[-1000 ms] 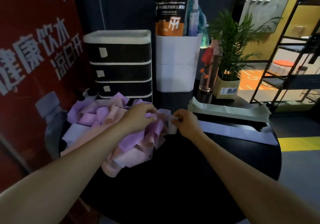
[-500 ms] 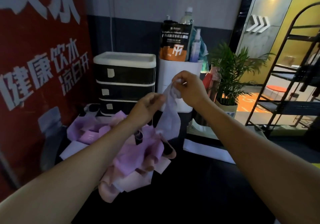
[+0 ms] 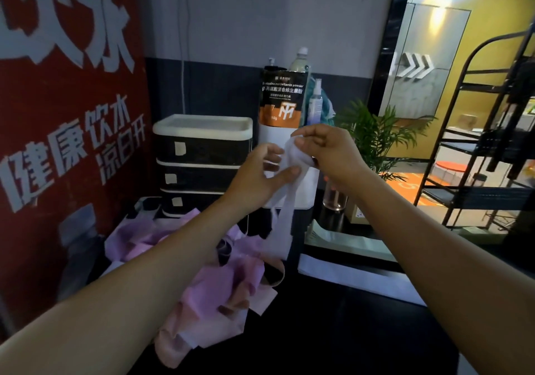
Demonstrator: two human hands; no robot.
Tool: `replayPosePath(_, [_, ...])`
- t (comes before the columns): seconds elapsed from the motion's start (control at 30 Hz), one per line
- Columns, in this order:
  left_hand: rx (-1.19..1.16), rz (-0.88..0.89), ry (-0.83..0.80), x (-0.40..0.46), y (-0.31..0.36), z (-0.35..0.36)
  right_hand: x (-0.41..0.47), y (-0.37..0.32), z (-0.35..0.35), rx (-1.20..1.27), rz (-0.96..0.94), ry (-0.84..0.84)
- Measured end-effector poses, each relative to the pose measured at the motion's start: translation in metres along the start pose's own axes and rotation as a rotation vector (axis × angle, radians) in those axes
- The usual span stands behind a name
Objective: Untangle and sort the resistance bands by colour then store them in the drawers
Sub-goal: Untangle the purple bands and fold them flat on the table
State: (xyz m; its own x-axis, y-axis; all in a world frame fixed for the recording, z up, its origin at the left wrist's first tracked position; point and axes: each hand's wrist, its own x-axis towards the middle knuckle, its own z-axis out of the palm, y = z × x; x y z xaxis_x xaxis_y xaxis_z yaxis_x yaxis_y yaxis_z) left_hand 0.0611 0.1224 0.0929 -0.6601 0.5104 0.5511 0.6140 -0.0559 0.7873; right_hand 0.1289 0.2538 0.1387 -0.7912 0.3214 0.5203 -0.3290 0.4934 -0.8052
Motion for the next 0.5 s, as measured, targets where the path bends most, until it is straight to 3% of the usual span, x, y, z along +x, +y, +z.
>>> replayPosePath(0.23, [-0.095, 0.075, 0.005, -0.002, 0.025, 0.008, -0.008, -0.015, -0.016, 0.038, -0.069, 0.066])
replayPosePath(0.5, [-0.324, -0.07, -0.024, -0.005, 0.042, 0.012, -0.027, -0.02, -0.036, -0.077, -0.024, 0.037])
